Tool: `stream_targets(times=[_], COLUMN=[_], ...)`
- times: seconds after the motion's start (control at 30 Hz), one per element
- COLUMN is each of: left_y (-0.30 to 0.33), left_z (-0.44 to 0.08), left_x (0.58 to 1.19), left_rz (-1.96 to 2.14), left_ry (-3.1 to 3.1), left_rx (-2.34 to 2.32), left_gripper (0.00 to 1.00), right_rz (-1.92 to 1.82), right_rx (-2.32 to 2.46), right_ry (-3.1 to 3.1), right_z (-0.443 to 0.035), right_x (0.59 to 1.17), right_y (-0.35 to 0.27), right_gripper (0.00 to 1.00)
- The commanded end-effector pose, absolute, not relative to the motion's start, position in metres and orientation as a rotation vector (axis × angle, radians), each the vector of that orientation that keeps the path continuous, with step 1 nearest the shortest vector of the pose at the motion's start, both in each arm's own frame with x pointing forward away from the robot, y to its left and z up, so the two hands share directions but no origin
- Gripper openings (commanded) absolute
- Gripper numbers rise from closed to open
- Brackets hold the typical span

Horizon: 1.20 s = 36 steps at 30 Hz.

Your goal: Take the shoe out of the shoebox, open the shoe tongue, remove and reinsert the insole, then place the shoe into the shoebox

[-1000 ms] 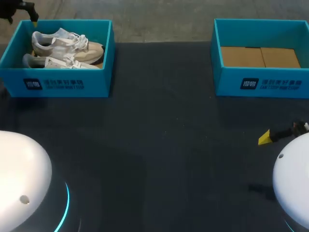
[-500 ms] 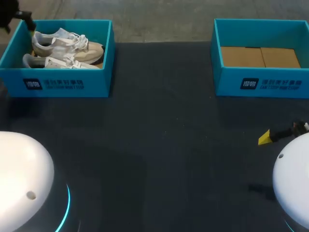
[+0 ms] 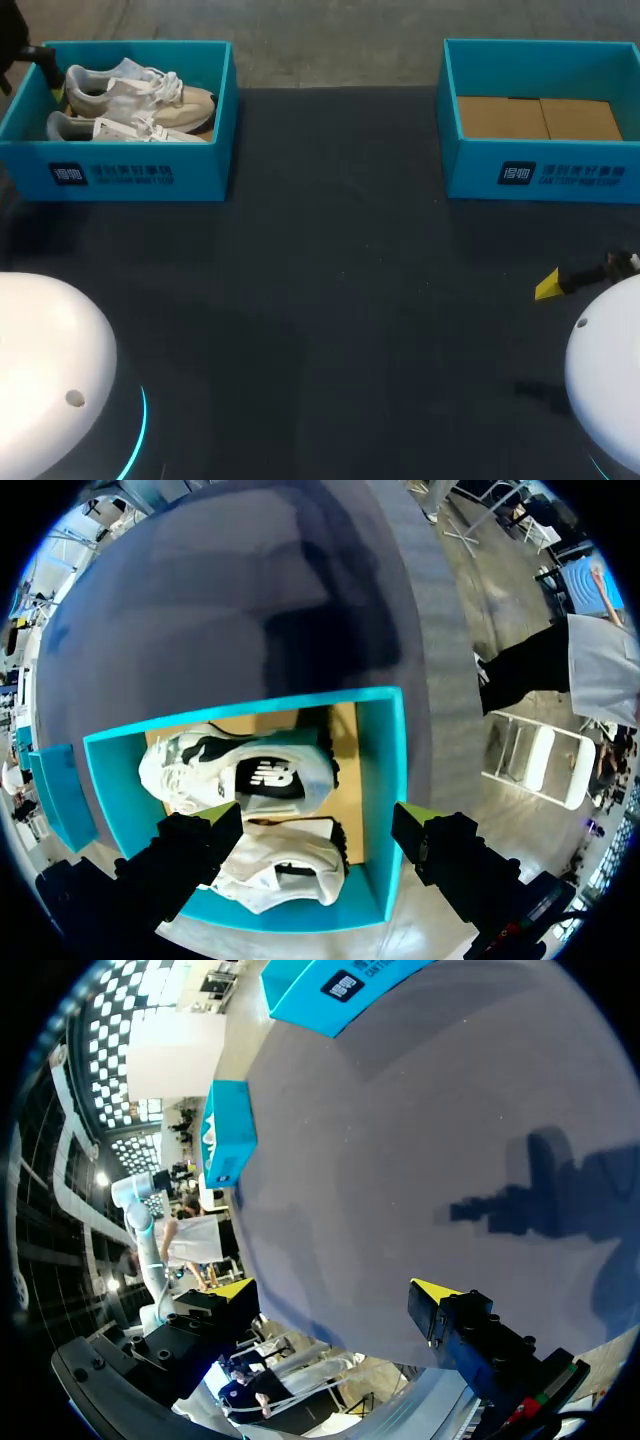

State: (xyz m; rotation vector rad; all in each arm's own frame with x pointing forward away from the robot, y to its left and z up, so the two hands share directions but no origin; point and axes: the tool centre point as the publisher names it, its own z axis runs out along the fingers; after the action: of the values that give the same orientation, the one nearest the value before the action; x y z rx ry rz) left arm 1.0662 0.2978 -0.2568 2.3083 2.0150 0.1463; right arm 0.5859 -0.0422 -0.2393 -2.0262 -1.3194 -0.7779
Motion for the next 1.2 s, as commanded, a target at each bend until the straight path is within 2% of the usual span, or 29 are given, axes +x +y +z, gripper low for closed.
stream_targets(times=[0.03,1.2], left_y=[0.296,0.298], left_z=[-0.265,-0.324], left_x=[1.058,1.068], left_rz=[0.166,0.193], left_ry=[2.017,2.091], left_rx=[2.310,2.342], left_gripper=[1.00,1.00], right_rz=[-0.777,-0.777], right_rx=[-2.032,-2.032], right_ry=[-1.319,-1.319], right_z=[-0.238,-0.238], right_x=[0.584,0.584], right_y=[-0.041,-0.041], right_gripper=[1.00,1.00])
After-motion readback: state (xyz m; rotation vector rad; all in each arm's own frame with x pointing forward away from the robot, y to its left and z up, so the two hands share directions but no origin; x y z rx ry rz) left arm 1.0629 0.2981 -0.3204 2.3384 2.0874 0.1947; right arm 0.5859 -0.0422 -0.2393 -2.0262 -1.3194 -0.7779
